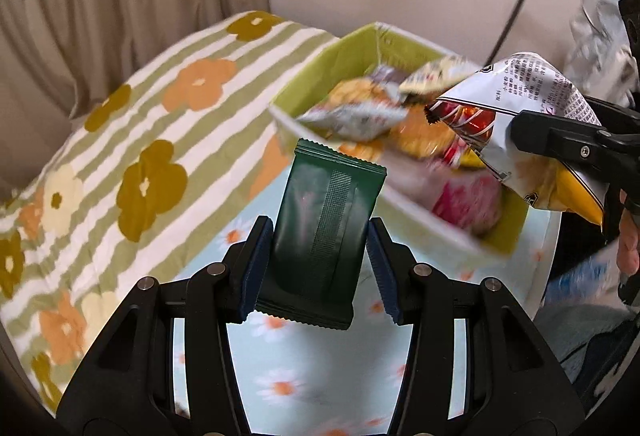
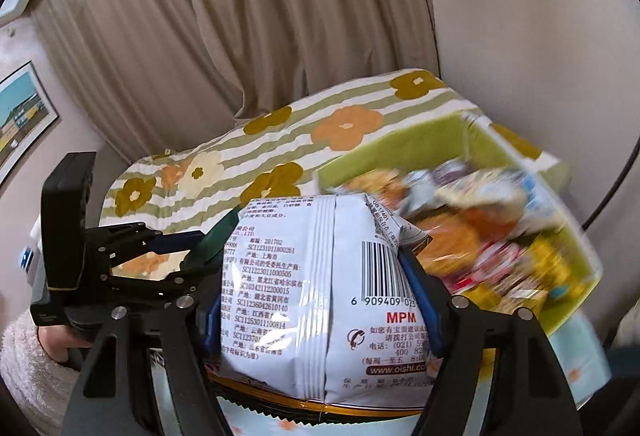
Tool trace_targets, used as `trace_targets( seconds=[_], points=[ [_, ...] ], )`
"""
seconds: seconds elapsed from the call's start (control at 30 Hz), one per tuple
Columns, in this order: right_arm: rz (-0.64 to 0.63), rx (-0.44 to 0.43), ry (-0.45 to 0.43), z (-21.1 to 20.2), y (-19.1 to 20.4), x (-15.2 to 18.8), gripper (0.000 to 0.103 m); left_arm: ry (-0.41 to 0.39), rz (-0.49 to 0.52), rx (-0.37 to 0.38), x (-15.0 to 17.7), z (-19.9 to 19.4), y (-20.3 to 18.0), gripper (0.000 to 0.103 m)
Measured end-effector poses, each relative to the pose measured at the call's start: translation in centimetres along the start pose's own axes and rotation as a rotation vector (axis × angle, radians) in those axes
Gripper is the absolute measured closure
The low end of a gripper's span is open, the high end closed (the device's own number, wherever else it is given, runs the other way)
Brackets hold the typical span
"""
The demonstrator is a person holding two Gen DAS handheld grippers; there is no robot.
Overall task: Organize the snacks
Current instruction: 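Carry both items over the box and open both tools to release them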
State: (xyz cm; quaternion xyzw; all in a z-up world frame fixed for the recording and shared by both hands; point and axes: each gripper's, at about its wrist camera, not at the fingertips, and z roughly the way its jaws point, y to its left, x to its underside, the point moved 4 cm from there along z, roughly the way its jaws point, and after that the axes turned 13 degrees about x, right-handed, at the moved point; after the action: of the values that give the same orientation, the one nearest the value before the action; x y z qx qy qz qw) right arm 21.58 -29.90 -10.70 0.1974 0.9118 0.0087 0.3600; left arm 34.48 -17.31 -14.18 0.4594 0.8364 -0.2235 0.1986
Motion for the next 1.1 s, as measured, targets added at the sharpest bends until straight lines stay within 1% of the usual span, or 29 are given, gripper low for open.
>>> trace_targets(
  seconds=[0.1,0.2,0.37,0.43,0.47,0.5,0.53,0.57,0.6,0.63,0.67,0.77,0.87,0.97,1.1],
  points=[
    [-0.034,-0.032,0.015,-0.1,-3.3,-1.1,0.033,-0.023,-0.072,0.002,-1.6,1.9,-2.8,0.058],
    [-0.077,-0.04,0.032,0.2,-6.1,-2.0,0.033,-0.045,-0.16,0.024,-2.9,4.0,-5.0,0.058],
    [-0.114,-0.058,0.052,0.5,-9.5,-2.3,0.033,-0.043,-0.242,0.02,-4.1,7.0,-7.8,0.058],
    [-0.114,-0.068,0.059,0.8,-10.5,-2.3,0.033,-0.034,-0.268,0.005,-4.3,7.9,-8.5,0.058],
    [-0.108,-0.072,0.063,0.8,-11.0,-2.3,0.033,-0.031,-0.277,-0.015,-4.4,8.3,-8.7,0.057],
    [-0.1,-0.075,0.066,0.8,-11.3,-2.2,0.033,-0.023,-0.28,-0.029,-4.5,8.7,-8.9,0.053],
    [-0.091,-0.078,0.068,1.0,-11.5,-2.3,0.033,-0.012,-0.283,-0.035,-4.5,8.9,-9.0,0.045],
    [-0.084,-0.079,0.069,1.0,-11.8,-2.2,0.033,-0.001,-0.294,-0.038,-4.4,9.2,-9.1,0.023],
    [-0.08,-0.08,0.069,1.1,-11.9,-2.2,0.033,-0.01,-0.304,-0.033,-4.2,9.2,-9.1,0.005],
    [-0.077,-0.083,0.068,1.1,-11.9,-2.1,0.033,-0.027,-0.306,-0.03,-4.0,8.9,-9.2,0.001],
    [-0.077,-0.088,0.065,1.0,-11.9,-2.0,0.033,-0.044,-0.305,-0.036,-3.7,8.5,-9.3,0.001],
    [-0.101,-0.084,0.052,1.0,-11.7,-1.7,0.033,-0.051,-0.317,-0.083,-2.7,7.2,-9.1,0.001],
    [-0.145,-0.083,0.045,1.2,-10.7,-1.2,0.033,-0.077,-0.354,-0.093,-1.6,6.0,-8.8,0.001],
    [-0.171,-0.098,0.051,1.9,-9.8,-0.6,0.033,-0.085,-0.376,-0.128,-0.9,5.2,-8.3,0.001],
    [-0.192,-0.094,0.057,3.1,-8.4,-0.5,0.031,-0.089,-0.373,-0.167,-0.5,4.2,-8.3,0.001]
  ],
)
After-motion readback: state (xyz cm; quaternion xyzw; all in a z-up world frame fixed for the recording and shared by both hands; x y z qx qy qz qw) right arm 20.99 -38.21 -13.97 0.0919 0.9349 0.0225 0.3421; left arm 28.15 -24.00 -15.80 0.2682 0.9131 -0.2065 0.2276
